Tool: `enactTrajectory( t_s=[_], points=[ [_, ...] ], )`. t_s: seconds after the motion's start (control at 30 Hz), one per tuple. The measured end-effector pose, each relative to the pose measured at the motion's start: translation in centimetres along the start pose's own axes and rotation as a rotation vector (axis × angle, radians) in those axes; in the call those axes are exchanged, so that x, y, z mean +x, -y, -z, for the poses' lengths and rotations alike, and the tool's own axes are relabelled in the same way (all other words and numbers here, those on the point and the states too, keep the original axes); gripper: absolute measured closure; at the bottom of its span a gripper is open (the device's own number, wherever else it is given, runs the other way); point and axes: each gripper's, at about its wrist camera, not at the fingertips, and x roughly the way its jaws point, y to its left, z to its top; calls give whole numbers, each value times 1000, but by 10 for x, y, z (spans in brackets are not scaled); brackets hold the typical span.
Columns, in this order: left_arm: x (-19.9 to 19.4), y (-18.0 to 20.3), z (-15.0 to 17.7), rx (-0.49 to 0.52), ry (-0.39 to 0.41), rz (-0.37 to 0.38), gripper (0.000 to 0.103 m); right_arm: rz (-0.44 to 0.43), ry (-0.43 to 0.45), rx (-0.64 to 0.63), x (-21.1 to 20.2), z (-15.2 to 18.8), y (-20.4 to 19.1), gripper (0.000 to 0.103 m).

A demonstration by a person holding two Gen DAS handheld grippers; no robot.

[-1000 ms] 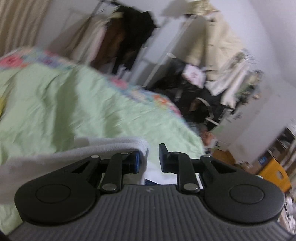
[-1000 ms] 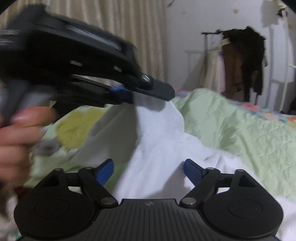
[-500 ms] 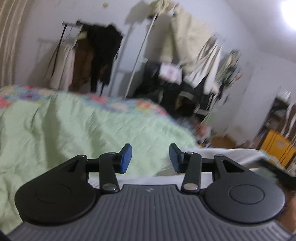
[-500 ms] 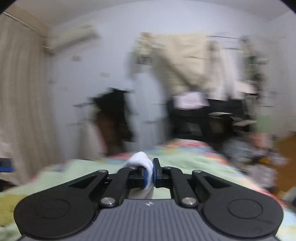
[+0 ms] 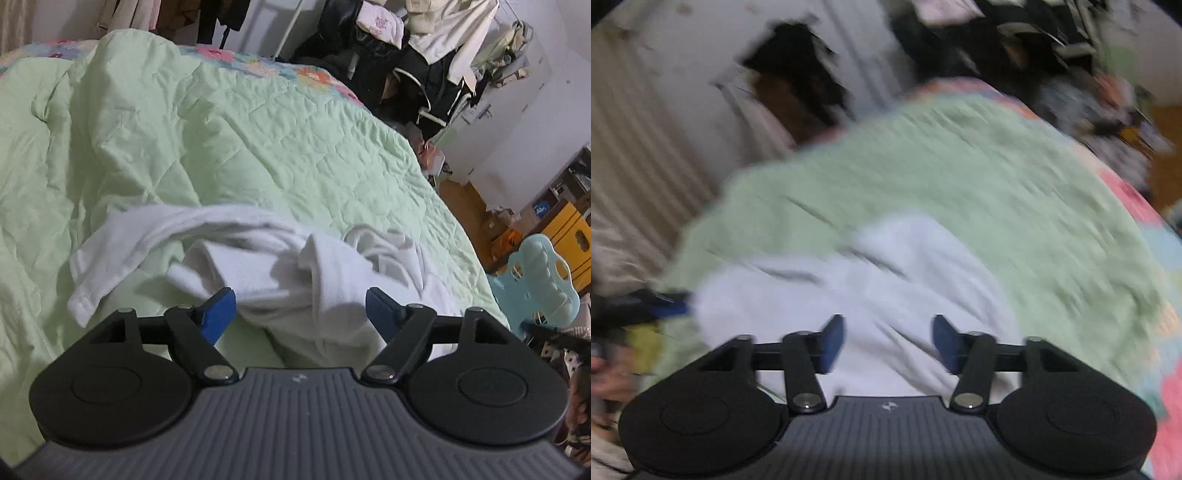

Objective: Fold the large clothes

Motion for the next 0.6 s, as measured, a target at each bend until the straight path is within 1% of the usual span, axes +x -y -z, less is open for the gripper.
enactTrajectory(
  t_s=[0.03, 0.07, 0.1, 0.13, 0.17, 0.2, 0.23, 0.3, 0.37, 0.4, 0.47, 0.5, 0.53, 0.57, 0.6],
  points=[
    [-2, 0, -4, -6, 7, 15, 25, -24, 41, -51, 2, -11, -7, 25],
    [-4, -1, -9, -14, 16, 34, 22, -29, 62, -85, 5, -17, -11, 25],
    [-4, -1, -13, -14, 24, 38, 17, -22, 74, -125, 17, -23, -13, 25],
    [-2, -1, -17, -11, 32, 38, 14, -12, 84, -178, 33, -32, -16, 25],
    [2, -2, -22, -4, 28, 28, 10, -6, 85, -208, 45, -36, -17, 25],
    [6, -2, -26, 4, 20, 15, 8, -7, 65, -234, 65, -41, -17, 25],
    [10, -2, -30, 12, 13, 1, 7, -17, 32, -259, 90, -47, -18, 25],
    [32, -6, -44, 23, -61, -22, 4, -44, -37, -284, 128, -54, -14, 25],
    [51, -7, -49, 19, -149, -45, 0, -66, -161, -318, 177, -60, -10, 21],
    [63, -7, -49, 18, -197, -60, 0, -66, -219, -334, 195, -59, -8, 16],
    [83, -3, -42, 48, -287, -85, 0, -58, -332, -367, 225, -52, -7, 15],
    [92, 0, -37, 72, -316, -98, 0, -54, -389, -396, 242, -46, -6, 18],
    [96, 3, -31, 97, -310, -110, 0, -50, -413, -413, 252, -40, -4, 28],
    [98, 6, -26, 122, -295, -122, 0, -47, -417, -417, 258, -35, -2, 33],
    [96, 9, -19, 140, -242, -140, 17, -51, -411, -401, 260, -33, 1, 43]
  ],
)
